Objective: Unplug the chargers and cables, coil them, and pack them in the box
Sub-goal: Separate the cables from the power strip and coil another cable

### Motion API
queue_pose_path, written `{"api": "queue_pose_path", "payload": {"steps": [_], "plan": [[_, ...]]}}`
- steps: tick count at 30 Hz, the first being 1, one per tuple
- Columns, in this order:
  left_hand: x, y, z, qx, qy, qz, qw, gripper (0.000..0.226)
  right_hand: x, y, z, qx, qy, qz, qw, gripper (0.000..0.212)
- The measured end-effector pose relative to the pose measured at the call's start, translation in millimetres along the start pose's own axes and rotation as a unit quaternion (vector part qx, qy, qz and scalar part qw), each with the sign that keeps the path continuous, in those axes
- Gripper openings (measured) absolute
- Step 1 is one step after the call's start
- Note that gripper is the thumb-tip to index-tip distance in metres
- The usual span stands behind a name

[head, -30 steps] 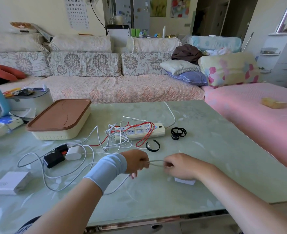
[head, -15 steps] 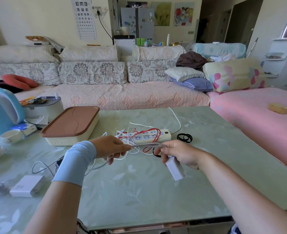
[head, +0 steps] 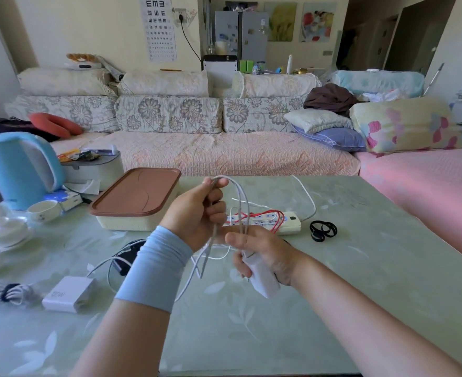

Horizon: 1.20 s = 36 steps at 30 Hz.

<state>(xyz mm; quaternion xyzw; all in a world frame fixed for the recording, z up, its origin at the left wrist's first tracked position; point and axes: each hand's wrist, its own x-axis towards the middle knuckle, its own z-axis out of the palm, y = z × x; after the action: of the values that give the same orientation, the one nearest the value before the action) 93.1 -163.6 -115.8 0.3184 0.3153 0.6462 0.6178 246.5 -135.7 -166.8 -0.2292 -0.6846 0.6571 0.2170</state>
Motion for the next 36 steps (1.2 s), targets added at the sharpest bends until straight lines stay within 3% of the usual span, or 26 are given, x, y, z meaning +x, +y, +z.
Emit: {"api": "queue_pose_path", "payload": {"steps": [1,5,10,14,16,18,21,24,28,31,33,36], "plan": [[1,-3,-1,-0.004,-0.006,-0.001,1.0,0.031,1,-1,3,-0.01,-0.008,0.004,1.0,0.067],[4,-4,-8,0.06,-0.02,0.014,0.998,0.026,7,-9,8,-0.094,-0.017,-0.003,0.995,0.023],[1,3,-23,0.197,0.004,0.016,0.98,0.017,11,-7,-2,-0.071,0.03,0.013,0.997,0.023],[-6,-12,-28,0.389,-0.092,-0.11,0.91,0.027,10,-14,-19,0.068,0.148,0.008,0.987,0.019],[-9,-19,-26,0.433,-0.127,-0.134,0.882,0.029,10,-14,-31,0.065,0.179,0.011,0.982,0.018],[-8,-23,-24,0.436,-0.094,-0.119,0.887,0.027,10,-11,-37,0.043,0.203,0.021,0.978,0.02],[-8,-24,-17,0.342,-0.045,-0.092,0.934,0.027,10,-9,-35,0.063,0.203,0.023,0.977,0.028],[-9,-10,-11,0.179,-0.038,-0.002,0.983,0.024,5,-13,-24,0.047,0.134,-0.003,0.99,0.036],[-8,6,-11,0.057,-0.065,0.101,0.991,0.02,6,-14,1,-0.014,0.063,-0.071,0.995,0.03],[-7,-10,-2,0.1,-0.044,0.098,0.989,0.013,17,-7,13,-0.03,0.084,-0.096,0.991,0.01],[-5,-17,1,0.145,0.006,0.101,0.984,0.018,22,-5,12,-0.05,0.128,-0.065,0.988,0.015],[0,-10,-13,0.338,0.089,0.175,0.92,0.013,20,-4,3,-0.032,0.123,-0.003,0.992,0.026]]}}
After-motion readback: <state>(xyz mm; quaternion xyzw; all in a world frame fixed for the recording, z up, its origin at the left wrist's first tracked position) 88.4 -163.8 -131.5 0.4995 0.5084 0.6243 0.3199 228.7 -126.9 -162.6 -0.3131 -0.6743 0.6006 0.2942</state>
